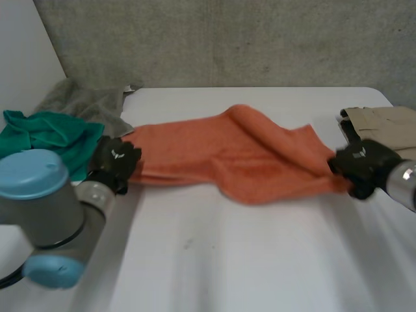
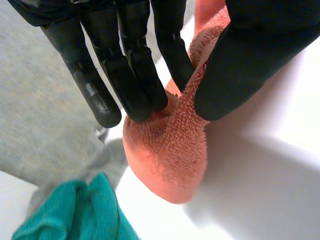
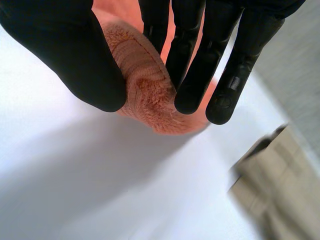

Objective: Fold the laundry.

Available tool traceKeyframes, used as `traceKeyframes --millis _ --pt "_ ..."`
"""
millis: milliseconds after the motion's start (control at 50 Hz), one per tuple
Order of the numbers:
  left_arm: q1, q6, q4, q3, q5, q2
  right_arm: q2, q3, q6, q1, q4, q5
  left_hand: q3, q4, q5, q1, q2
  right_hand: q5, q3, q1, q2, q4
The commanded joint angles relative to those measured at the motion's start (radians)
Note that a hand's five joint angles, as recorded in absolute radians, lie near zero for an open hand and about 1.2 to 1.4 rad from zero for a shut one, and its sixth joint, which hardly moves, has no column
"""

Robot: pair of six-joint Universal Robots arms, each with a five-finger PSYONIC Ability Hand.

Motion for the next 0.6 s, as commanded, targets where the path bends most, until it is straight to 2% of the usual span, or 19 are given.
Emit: traceKeyframes --millis 20,80,140,240,260,340,400,480,580,600 --pt "0.043 0.103 -0.402 -0.123 -0.002 0.201 -0.141 0.122 -0.337 -0.137 0.375 0.038 0.204 0.195 0.275 0.249 0.197 0.251 0.211 0.416 0.23 0.204" --pt "0.044 0.105 -0.472 -0.126 0.004 0.201 -0.142 0.147 -0.355 -0.174 0.336 0.04 0.204 0.195 0.275 0.249 0.197 0.251 0.211 0.416 0.23 0.204" --pt "0.053 0.105 -0.448 -0.12 0.004 0.192 -0.128 0.158 -0.313 -0.166 0.253 0.04 0.204 0.195 0.275 0.249 0.197 0.251 0.211 0.416 0.23 0.204" --pt "0.053 0.12 -0.243 -0.072 0.001 0.077 -0.053 0.135 -0.224 -0.111 0.1 0.05 0.204 0.195 0.275 0.249 0.197 0.251 0.211 0.416 0.23 0.204" --pt "0.053 0.12 -0.232 -0.065 0.001 0.069 -0.016 0.106 -0.196 -0.073 0.033 0.067 0.204 0.195 0.275 0.249 0.197 0.251 0.211 0.416 0.23 0.204" --pt "0.052 0.134 -0.04 0.079 -0.002 -0.057 0.065 -0.017 -0.144 0.013 -0.12 0.142 0.204 0.195 0.275 0.249 0.197 0.251 0.211 0.416 0.23 0.204" --pt "0.052 0.16 0.035 0.168 -0.002 -0.101 0.102 -0.126 -0.118 0.064 -0.218 0.191 0.204 0.195 0.275 0.249 0.197 0.251 0.211 0.416 0.23 0.204" --pt "0.05 0.229 0.181 0.409 0.004 -0.179 0.153 -0.314 -0.087 0.11 -0.379 0.239 0.204 0.195 0.275 0.249 0.197 0.251 0.211 0.416 0.23 0.204" --pt "0.053 0.237 0.327 0.659 0.01 -0.213 0.19 -0.508 -0.033 0.125 -0.643 0.242 0.204 0.195 0.275 0.249 0.197 0.251 0.211 0.416 0.23 0.204" --pt "0.053 0.233 0.353 0.699 0.009 -0.215 0.193 -0.547 0.0 0.128 -0.759 0.244 0.204 0.195 0.275 0.249 0.197 0.251 0.211 0.416 0.23 0.204"
